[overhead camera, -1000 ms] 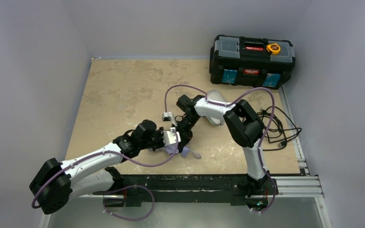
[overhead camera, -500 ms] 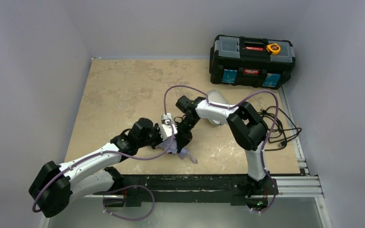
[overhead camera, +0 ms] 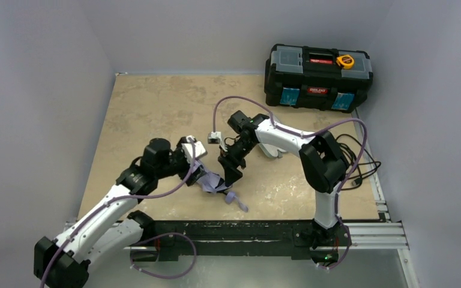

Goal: Open the umbrella

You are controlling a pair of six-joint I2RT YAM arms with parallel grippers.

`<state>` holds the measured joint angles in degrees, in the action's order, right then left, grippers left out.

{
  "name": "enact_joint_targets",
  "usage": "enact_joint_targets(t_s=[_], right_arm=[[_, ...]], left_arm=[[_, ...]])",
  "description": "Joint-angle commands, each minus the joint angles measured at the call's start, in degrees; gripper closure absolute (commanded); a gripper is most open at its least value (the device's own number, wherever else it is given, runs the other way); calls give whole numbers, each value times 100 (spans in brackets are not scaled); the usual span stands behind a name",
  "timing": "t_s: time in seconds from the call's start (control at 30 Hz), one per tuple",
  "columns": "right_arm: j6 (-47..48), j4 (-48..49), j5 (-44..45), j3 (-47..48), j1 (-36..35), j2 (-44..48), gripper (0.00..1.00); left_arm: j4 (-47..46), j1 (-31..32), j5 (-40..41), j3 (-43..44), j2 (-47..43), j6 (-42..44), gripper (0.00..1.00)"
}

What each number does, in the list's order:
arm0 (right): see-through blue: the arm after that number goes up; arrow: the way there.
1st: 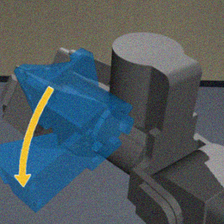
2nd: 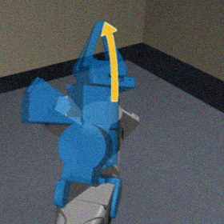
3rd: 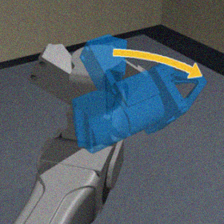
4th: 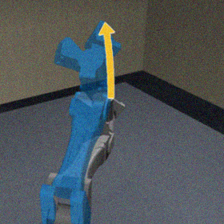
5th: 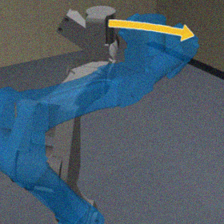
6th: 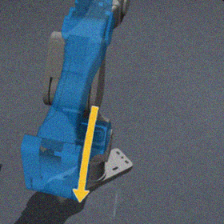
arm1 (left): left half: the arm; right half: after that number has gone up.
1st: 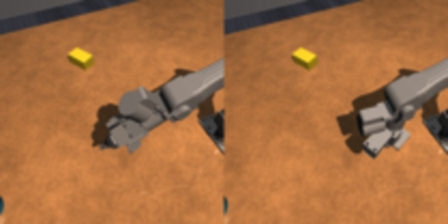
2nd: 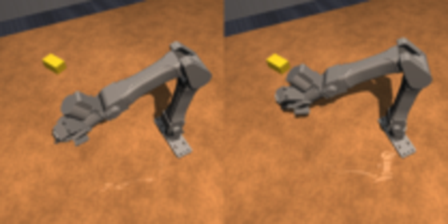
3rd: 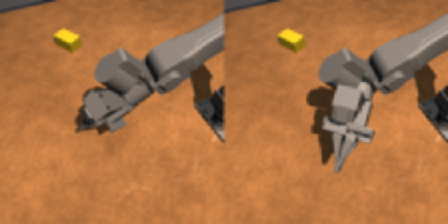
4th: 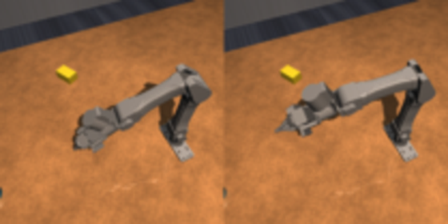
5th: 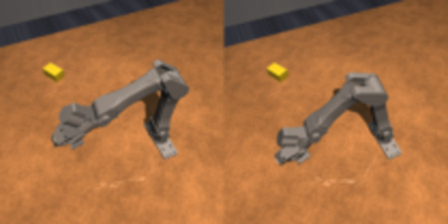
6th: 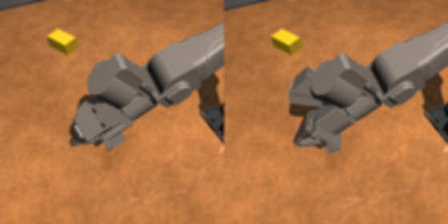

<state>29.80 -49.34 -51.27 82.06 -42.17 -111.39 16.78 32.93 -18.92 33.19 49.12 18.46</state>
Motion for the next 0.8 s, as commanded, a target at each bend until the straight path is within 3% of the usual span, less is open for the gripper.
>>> enact_joint_targets(t_s=[0.0, 0.1, 0.2, 0.33, 0.47, 0.63, 0.77], right_arm=[[-295, -72, -111, 26, 391, 438, 29], [-942, 544, 119, 122, 443, 634, 29], [-1716, 1432, 375, 215, 318, 781, 30], [-2141, 2142, 1037, 202, -67, 884, 34], [-2246, 2866, 1664, -207, -409, 1121, 34], [-2267, 2974, 2127, -288, -817, 1108, 32], [-2136, 2920, 2420, -225, -1018, 939, 34]], left_arm=[[615, -573, -673, 429, -730, -824, 20], [1163, -803, -612, 598, -682, -971, 24], [1596, -1261, -365, 878, -147, -1595, 41], [2164, -2293, -974, 1517, 961, -2580, 58], [2632, -2501, -1308, 2107, 1894, -2941, 53], [2521, -2467, -565, 2177, 2389, -3473, 32], [2413, -2436, -408, 2224, 2945, -3641, 30]])
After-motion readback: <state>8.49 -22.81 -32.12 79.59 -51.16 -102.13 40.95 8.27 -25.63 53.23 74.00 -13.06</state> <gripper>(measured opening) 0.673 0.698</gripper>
